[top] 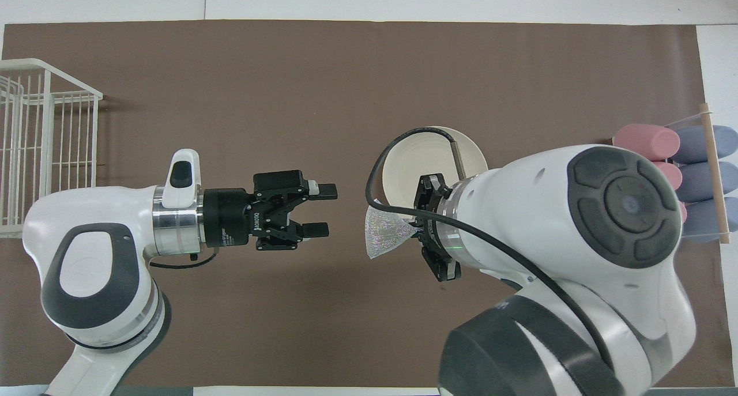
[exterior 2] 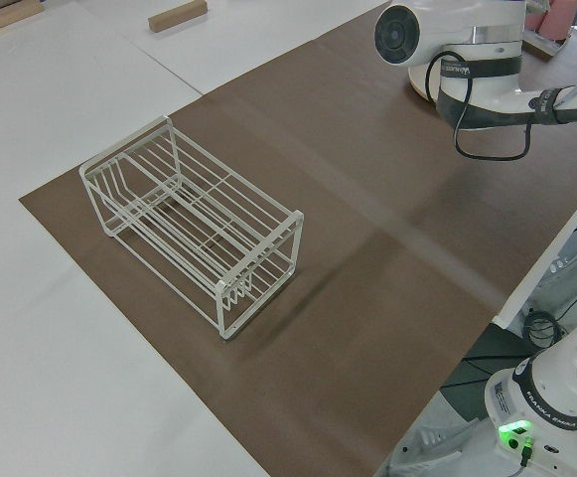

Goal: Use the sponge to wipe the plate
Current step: 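Grasp the wipe with the left gripper from the right gripper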

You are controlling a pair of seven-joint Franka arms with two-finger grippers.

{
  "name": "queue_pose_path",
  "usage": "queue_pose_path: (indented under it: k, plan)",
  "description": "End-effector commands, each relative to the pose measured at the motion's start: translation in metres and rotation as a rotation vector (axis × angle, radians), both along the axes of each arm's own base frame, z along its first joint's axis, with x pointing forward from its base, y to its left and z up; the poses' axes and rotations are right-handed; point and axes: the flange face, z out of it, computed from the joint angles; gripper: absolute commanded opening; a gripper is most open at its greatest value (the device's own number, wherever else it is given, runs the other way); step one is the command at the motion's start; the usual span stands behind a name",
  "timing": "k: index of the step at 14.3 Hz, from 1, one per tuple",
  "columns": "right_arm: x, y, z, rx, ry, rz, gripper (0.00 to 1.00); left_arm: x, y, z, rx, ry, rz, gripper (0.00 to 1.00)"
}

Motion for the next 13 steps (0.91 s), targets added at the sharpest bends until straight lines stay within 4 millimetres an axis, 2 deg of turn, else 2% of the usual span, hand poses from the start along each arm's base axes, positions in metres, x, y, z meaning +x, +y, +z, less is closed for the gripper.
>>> queue_pose_path:
  k: [1, 4, 5, 6, 8, 10, 11, 12, 13]
  plan:
    - [0.003, 0.003, 0.002, -0.015, -0.009, -0.004, 0.0, -0.02, -0.031, 0.001, 0.0, 0.022, 0.05, 1.0]
    - [0.004, 0.001, 0.002, -0.025, -0.012, -0.002, 0.0, -0.031, -0.049, 0.0, 0.01, 0.022, 0.058, 1.0]
    - [0.004, 0.001, 0.002, -0.031, -0.015, 0.001, 0.0, -0.032, -0.05, 0.0, 0.008, 0.028, 0.055, 0.96]
    - [0.005, 0.0, 0.001, -0.031, -0.014, 0.002, 0.0, -0.033, -0.052, 0.0, 0.008, 0.049, 0.057, 0.86]
    - [0.004, 0.001, 0.001, -0.033, -0.014, 0.004, 0.0, -0.032, -0.058, 0.005, 0.002, 0.088, 0.065, 0.55]
    - [0.005, 0.0, 0.001, -0.033, -0.014, 0.004, 0.0, -0.029, -0.058, 0.006, 0.003, 0.107, 0.083, 0.31]
    - [0.005, -0.001, 0.0, -0.037, -0.014, 0.005, 0.0, -0.028, -0.057, 0.006, 0.005, 0.118, 0.091, 0.1]
    - [0.006, -0.001, 0.0, -0.041, -0.017, 0.005, 0.0, -0.029, -0.057, 0.008, 0.003, 0.127, 0.094, 0.0]
    - [0.005, -0.001, 0.001, -0.04, -0.018, 0.007, 0.0, -0.03, -0.058, 0.01, 0.002, 0.137, 0.096, 0.0]
